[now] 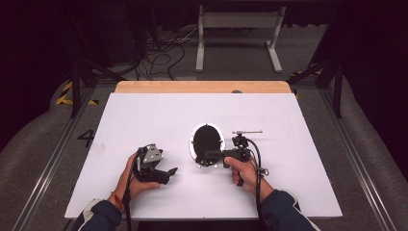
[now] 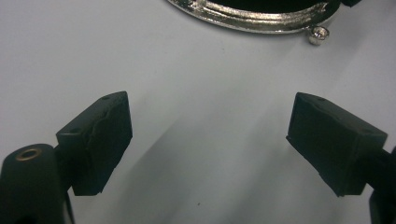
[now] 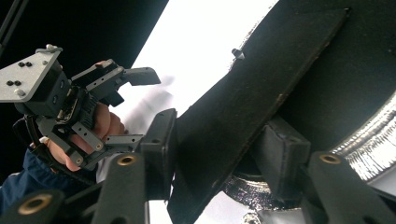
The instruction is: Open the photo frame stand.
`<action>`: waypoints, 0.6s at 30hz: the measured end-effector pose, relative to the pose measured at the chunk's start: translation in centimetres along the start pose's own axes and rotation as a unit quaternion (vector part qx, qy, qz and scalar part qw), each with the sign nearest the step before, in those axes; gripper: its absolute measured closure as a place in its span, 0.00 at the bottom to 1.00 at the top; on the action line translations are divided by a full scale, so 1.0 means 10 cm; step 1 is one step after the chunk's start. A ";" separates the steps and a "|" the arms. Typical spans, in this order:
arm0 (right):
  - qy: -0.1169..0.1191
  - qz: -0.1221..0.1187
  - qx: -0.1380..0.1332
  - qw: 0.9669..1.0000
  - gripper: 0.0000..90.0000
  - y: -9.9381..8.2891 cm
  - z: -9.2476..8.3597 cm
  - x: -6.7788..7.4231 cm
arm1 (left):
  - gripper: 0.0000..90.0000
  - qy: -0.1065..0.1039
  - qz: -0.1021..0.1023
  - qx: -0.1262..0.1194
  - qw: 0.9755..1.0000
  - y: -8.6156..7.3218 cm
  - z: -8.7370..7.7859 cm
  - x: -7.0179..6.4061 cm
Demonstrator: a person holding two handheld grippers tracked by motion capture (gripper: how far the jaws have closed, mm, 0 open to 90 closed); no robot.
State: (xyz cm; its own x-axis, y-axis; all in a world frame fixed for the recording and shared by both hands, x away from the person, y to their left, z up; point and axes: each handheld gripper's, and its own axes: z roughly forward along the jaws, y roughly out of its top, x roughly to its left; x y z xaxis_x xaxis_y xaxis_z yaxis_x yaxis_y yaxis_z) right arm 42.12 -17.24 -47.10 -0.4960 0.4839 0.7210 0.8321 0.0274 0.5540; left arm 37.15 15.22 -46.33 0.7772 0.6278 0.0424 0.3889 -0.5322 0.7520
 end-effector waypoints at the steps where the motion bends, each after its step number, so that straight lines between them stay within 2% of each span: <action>1: 0.000 0.004 -0.002 1.000 0.62 0.00 0.00 0.00 | 0.16 -0.001 0.001 -0.002 1.000 0.01 0.01 0.01; 5: 0.003 0.000 -0.004 1.000 0.65 -0.01 -0.01 -0.02 | 0.16 -0.010 -0.016 -0.013 1.000 0.08 0.05 0.07; 10: 0.008 -0.021 -0.001 1.000 0.69 -0.01 -0.02 -0.01 | 0.16 -0.024 -0.045 -0.027 0.998 0.18 0.12 0.18; 12: 0.014 -0.032 0.004 0.999 0.71 0.00 -0.03 -0.01 | 0.18 -0.034 -0.051 -0.034 0.998 0.23 0.15 0.22; 15: 0.019 -0.061 0.008 0.998 0.73 -0.01 -0.05 0.02 | 0.20 -0.051 -0.048 -0.047 0.996 0.30 0.19 0.25; 18: 0.015 -0.101 0.007 0.995 0.73 -0.01 -0.05 0.05 | 0.22 -0.071 -0.026 -0.043 0.996 0.41 0.30 0.26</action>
State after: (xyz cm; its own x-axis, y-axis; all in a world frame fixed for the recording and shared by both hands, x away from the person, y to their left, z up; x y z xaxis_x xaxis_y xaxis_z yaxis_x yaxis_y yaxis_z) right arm 41.61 -17.46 -46.56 -0.6598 0.4411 0.6083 0.7183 0.1327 0.6829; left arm 42.29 12.98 -45.16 0.8222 0.5626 -0.0865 0.3907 -0.4473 0.8045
